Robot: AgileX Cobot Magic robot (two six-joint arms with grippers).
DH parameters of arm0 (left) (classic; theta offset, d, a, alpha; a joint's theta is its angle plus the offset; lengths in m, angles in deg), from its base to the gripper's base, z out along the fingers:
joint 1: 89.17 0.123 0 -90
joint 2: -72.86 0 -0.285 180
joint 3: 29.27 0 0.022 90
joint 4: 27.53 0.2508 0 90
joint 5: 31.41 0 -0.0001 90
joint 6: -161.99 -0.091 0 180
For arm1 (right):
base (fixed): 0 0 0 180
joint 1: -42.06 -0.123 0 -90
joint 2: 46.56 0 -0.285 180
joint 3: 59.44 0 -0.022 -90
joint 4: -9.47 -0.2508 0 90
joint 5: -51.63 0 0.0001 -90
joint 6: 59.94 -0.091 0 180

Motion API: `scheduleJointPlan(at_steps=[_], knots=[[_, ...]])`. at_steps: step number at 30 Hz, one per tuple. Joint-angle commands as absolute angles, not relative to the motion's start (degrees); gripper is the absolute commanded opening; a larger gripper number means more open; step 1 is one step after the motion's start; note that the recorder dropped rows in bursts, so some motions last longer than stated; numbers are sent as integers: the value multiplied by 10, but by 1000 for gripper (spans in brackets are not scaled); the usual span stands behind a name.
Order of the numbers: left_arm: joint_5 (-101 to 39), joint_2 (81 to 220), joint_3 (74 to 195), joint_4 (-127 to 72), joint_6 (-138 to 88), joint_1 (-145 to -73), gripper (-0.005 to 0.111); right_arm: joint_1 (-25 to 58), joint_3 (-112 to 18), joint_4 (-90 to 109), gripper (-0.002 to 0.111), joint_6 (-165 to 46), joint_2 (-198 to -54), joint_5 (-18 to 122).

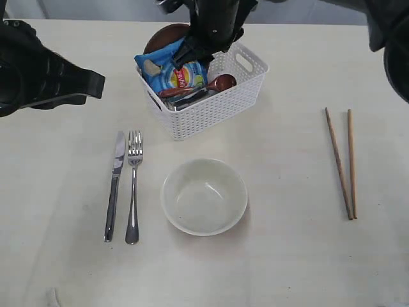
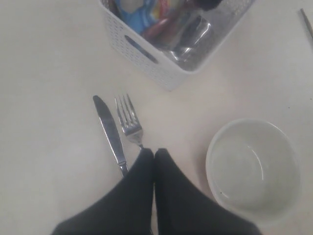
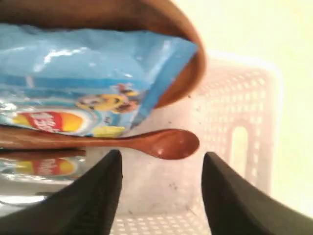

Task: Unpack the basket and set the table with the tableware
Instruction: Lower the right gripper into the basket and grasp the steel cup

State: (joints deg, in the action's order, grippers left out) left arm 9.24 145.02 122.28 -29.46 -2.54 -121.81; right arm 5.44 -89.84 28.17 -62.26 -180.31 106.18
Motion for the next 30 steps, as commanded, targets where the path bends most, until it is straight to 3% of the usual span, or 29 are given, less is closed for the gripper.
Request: scheduleJointPlan(at_steps=[1,13,24,30], knots=[[87,1446,1219,-305,-28,-1218,0,78,-937,286,48,-706,-1799,1148],[87,1446,1219,-308,-28,-1218,0,89,-955,120,48,-599,-1821,1181],[87,1446,1219,-308,-30,-1218,0,194,-955,-131,48,-500,-1832,1208],[84,1446,1219,-308,-29,-1218,0,206,-955,-163,48,-467,-1859,1216]])
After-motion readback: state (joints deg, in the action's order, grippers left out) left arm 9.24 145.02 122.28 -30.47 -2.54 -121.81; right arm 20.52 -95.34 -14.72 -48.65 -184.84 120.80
